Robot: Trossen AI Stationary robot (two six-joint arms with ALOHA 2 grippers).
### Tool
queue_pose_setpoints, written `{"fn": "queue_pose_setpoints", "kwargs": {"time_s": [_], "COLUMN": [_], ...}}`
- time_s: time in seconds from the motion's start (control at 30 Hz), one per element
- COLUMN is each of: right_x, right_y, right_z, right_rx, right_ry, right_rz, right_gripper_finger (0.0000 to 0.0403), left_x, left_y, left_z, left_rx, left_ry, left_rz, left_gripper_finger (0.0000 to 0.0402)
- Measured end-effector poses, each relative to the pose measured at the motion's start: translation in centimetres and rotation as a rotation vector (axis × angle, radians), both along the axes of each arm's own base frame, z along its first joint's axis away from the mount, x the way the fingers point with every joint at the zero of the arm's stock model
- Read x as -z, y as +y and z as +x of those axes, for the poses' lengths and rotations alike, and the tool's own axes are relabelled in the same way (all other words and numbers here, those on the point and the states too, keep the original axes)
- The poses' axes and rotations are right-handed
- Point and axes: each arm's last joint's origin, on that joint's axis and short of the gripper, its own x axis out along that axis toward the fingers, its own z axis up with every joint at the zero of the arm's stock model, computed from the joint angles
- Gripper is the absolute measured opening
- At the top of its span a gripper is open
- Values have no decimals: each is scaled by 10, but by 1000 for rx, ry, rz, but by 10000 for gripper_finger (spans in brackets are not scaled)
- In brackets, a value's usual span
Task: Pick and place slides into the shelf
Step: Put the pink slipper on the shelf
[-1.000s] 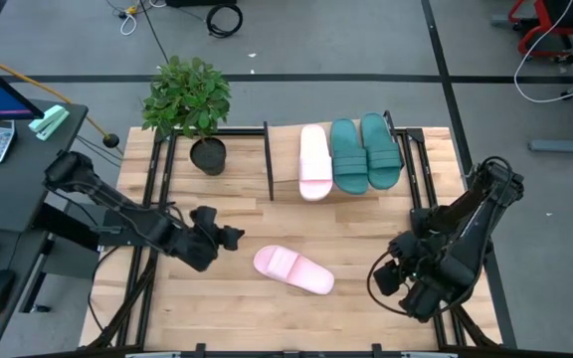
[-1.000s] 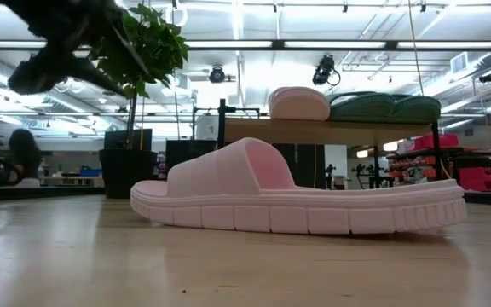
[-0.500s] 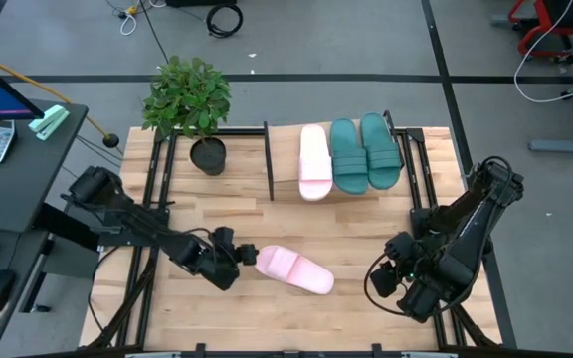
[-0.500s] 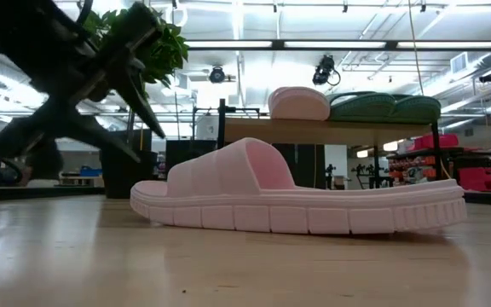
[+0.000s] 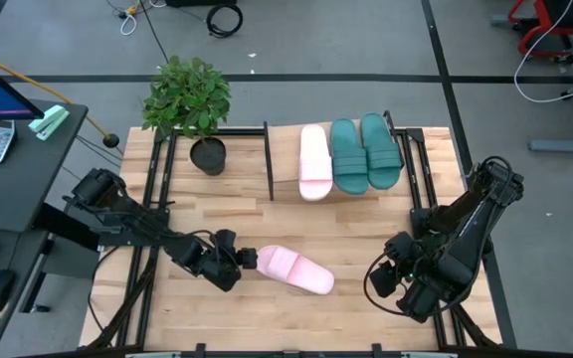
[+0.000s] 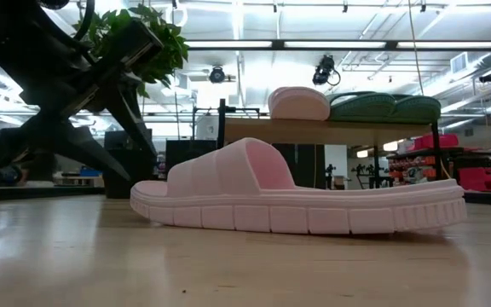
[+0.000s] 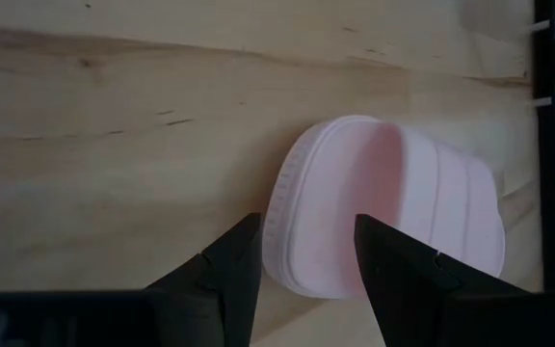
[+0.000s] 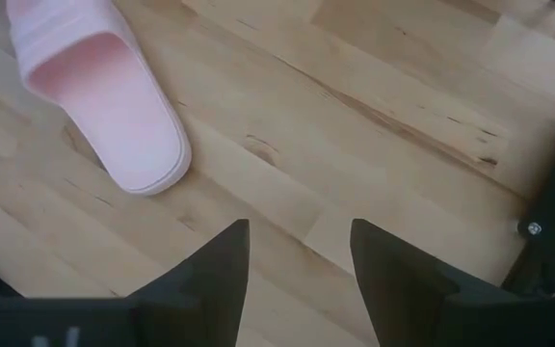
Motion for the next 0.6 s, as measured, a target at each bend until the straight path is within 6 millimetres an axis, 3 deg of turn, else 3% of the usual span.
{"fn": "queue_pose_setpoints", "kwargs": {"time_s": [0.6], "right_x": [0], "right_y": [0], "right_z": [0], "right_rx": [0], "right_ry": [-6], "right_rz": [-4], "right_gripper_finger": [185], "left_x": [0], "left_y": [0], "left_z": [0], "left_rx": [17], "left_ry": [4], "left_rz": [15], "left_gripper_finger": [172]}}
